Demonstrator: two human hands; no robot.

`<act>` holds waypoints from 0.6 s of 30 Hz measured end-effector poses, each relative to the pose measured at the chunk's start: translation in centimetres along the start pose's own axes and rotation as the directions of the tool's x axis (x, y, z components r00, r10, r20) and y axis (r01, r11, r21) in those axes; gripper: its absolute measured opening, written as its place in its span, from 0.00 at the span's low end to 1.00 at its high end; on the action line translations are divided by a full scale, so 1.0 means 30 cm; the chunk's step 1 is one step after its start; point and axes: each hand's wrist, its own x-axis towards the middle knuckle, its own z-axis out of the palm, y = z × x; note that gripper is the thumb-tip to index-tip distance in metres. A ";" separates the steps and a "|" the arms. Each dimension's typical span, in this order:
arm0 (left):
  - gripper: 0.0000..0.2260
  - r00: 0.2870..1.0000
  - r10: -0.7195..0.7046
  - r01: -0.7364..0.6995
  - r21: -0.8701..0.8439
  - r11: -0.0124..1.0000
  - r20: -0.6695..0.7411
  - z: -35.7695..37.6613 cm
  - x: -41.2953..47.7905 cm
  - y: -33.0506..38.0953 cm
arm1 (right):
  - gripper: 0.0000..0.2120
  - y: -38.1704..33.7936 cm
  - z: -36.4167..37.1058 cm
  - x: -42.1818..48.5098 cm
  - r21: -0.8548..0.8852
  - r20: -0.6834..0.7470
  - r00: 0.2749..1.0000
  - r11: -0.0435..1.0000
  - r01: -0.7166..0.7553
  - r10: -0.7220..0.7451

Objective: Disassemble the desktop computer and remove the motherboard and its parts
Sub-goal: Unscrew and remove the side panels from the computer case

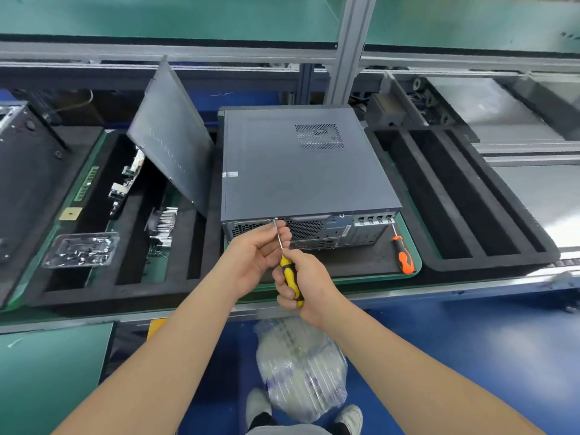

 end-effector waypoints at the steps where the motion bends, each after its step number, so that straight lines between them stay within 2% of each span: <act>1: 0.11 1.000 -0.001 0.001 0.004 1.000 0.004 -0.003 0.004 0.000 | 0.15 0.000 -0.001 -0.001 0.004 0.001 1.000 1.000 -0.001 0.001; 18: 0.11 0.999 -0.009 0.006 0.072 0.997 0.044 -0.023 0.026 0.002 | 0.14 0.019 0.002 0.002 0.013 -0.016 1.000 1.000 0.017 -0.017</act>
